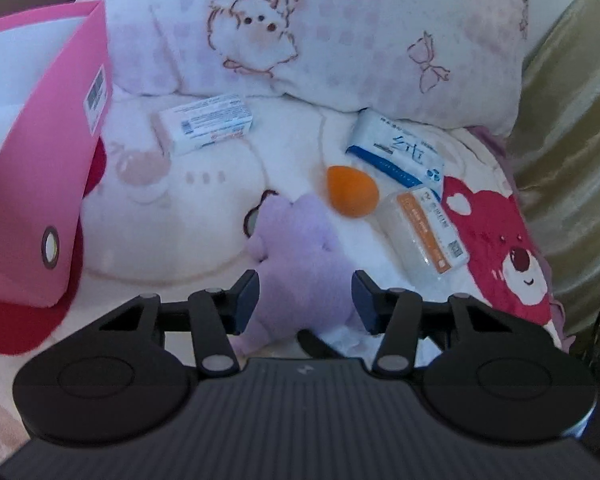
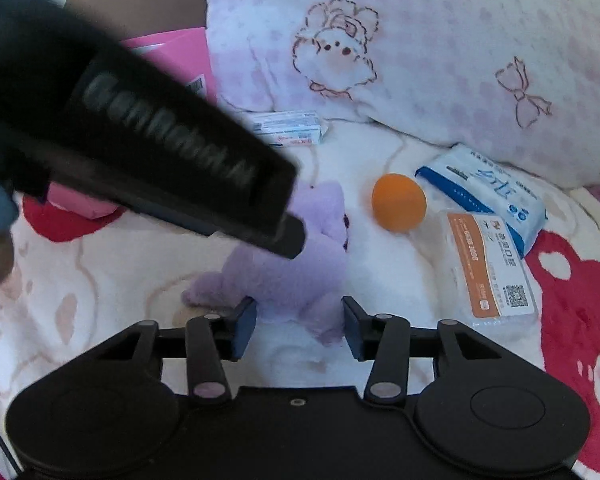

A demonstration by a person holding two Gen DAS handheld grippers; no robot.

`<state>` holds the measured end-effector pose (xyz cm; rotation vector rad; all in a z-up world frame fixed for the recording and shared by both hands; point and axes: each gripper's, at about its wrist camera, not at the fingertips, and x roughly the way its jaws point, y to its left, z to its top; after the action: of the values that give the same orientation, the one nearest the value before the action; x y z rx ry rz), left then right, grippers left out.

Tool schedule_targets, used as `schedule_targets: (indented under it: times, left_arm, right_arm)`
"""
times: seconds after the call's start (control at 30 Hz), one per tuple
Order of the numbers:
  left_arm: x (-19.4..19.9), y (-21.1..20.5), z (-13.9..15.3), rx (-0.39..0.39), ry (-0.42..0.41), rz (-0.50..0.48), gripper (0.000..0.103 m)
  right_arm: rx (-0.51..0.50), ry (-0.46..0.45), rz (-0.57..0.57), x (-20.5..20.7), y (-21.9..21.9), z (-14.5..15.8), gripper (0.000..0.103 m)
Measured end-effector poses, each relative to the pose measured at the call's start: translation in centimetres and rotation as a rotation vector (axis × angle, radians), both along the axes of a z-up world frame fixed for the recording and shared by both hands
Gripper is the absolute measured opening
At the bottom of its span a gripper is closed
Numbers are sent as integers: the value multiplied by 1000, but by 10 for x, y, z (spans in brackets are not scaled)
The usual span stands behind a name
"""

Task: Organize objects

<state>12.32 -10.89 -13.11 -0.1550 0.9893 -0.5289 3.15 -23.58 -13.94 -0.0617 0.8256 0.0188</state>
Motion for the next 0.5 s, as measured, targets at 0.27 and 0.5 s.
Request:
schedule_targets:
  times: [0.27,0.5]
  left_arm:
    - [15,-1,-17,52,62,3,55]
    - [19,-1,-17,96,22,-33,53]
  right_arm:
    - [77,-89,-6,-5,-2,7,81]
    - [163,-107,-25,5,-5,-7,81]
